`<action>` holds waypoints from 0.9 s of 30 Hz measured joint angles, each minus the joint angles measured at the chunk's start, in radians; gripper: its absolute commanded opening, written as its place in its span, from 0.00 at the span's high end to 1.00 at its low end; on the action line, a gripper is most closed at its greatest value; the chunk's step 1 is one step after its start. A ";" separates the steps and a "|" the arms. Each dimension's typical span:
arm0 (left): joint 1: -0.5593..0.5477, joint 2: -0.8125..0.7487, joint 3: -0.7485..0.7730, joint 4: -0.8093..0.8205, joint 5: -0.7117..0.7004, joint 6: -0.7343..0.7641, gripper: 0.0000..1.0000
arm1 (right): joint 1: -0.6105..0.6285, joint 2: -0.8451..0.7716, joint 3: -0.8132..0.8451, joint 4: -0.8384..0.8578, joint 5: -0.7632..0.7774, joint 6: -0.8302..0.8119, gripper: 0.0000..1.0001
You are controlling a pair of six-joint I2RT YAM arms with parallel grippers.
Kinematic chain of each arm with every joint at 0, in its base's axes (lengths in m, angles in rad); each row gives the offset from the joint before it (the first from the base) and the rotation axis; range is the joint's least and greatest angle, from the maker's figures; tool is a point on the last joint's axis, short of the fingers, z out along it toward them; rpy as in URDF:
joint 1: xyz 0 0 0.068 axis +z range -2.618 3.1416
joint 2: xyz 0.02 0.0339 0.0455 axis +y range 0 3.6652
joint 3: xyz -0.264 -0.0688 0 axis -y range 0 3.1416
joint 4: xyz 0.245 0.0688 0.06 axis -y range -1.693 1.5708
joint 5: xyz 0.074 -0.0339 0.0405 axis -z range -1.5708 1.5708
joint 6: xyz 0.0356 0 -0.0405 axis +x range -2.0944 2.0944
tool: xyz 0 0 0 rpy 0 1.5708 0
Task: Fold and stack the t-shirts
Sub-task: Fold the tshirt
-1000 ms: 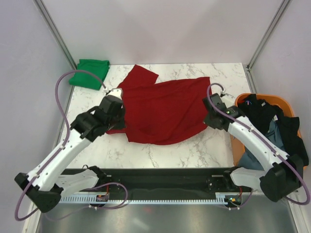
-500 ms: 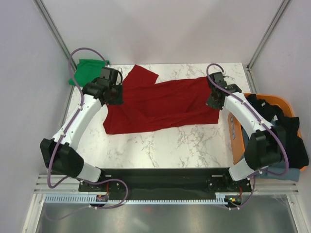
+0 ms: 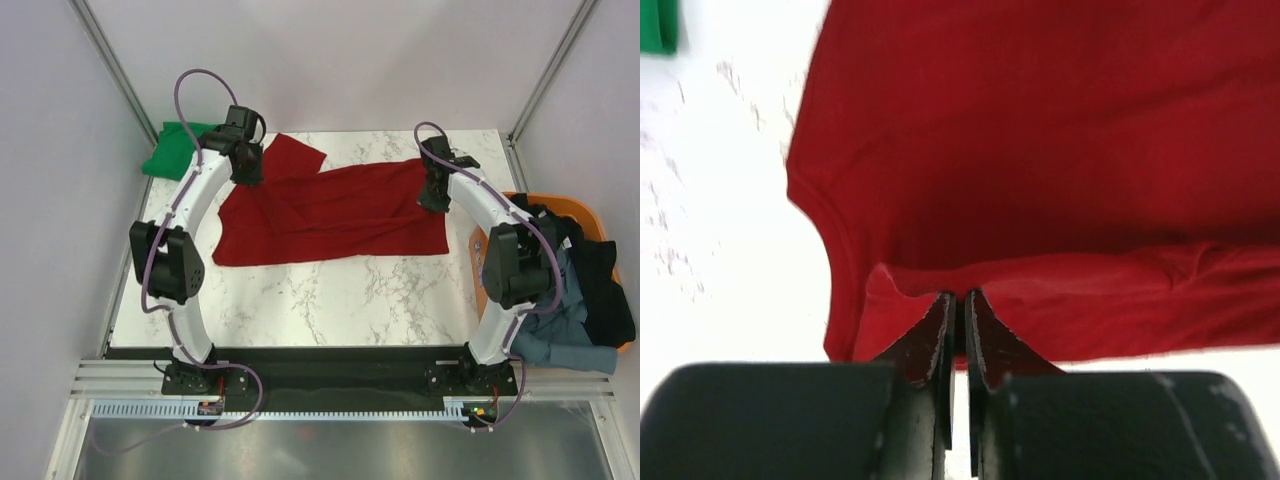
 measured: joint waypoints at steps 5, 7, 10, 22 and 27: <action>0.020 0.217 0.277 -0.087 0.018 0.002 0.26 | -0.037 0.166 0.165 -0.021 -0.034 -0.029 0.10; 0.033 0.274 0.371 -0.116 0.036 -0.010 0.18 | -0.053 0.219 0.240 -0.035 -0.046 -0.049 0.07; 0.058 0.209 0.268 -0.105 0.064 -0.043 0.14 | -0.065 0.180 0.198 -0.029 -0.060 -0.057 0.05; 0.166 -0.652 -0.847 0.235 0.151 -0.334 0.13 | -0.025 -0.333 -0.470 0.103 -0.162 -0.018 0.13; 0.239 -0.686 -1.081 0.349 0.176 -0.408 0.07 | -0.027 -0.275 -0.510 0.125 -0.148 -0.023 0.15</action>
